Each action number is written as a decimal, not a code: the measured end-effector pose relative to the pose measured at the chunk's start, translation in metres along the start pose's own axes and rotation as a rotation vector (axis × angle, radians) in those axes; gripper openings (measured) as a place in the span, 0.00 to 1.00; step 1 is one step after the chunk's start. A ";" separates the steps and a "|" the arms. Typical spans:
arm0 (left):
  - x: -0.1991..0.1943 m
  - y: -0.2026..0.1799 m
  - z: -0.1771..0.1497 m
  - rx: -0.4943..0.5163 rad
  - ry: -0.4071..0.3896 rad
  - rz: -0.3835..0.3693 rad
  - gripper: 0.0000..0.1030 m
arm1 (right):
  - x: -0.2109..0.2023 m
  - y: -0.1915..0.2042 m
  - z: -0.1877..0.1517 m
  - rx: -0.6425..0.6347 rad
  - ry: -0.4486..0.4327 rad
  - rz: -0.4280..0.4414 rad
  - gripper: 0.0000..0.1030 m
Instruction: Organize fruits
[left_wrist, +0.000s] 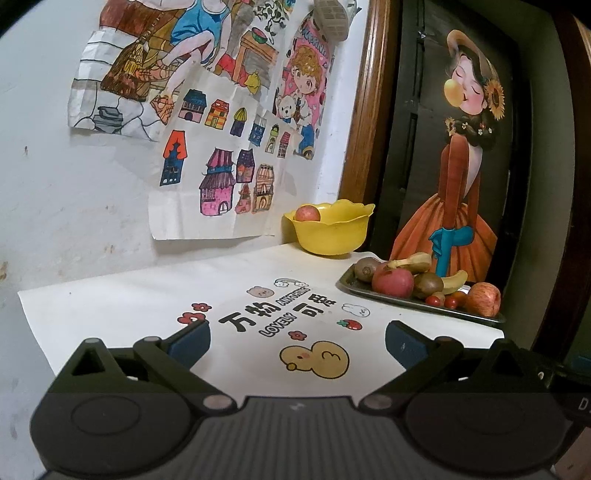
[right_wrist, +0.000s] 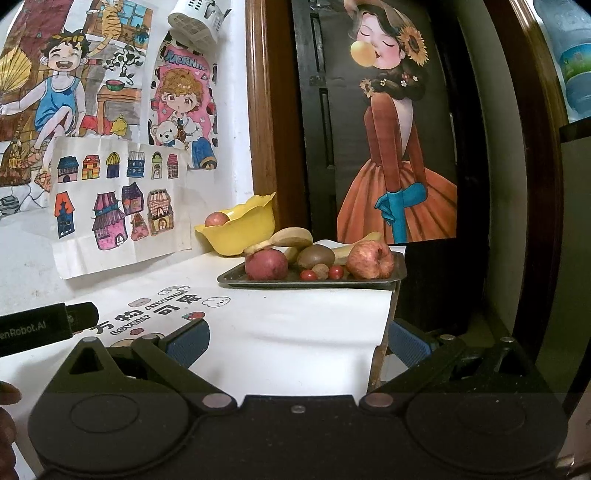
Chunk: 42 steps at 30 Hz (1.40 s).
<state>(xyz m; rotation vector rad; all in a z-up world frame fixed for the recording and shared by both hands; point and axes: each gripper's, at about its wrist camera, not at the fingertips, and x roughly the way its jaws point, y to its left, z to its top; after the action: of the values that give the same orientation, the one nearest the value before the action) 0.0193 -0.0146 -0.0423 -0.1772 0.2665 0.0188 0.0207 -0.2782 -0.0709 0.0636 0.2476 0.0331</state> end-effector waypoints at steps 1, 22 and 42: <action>0.000 0.000 0.000 0.001 0.000 0.000 1.00 | 0.000 0.000 0.000 0.000 0.000 0.000 0.99; -0.001 -0.003 -0.004 0.013 0.002 -0.004 1.00 | 0.000 0.000 0.000 0.002 0.003 -0.001 0.99; -0.006 -0.014 0.001 0.068 0.007 0.025 1.00 | 0.000 0.001 -0.001 0.002 0.005 -0.008 0.99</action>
<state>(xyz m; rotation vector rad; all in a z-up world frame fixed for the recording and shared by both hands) 0.0140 -0.0284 -0.0377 -0.1065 0.2757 0.0334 0.0206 -0.2774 -0.0720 0.0643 0.2532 0.0256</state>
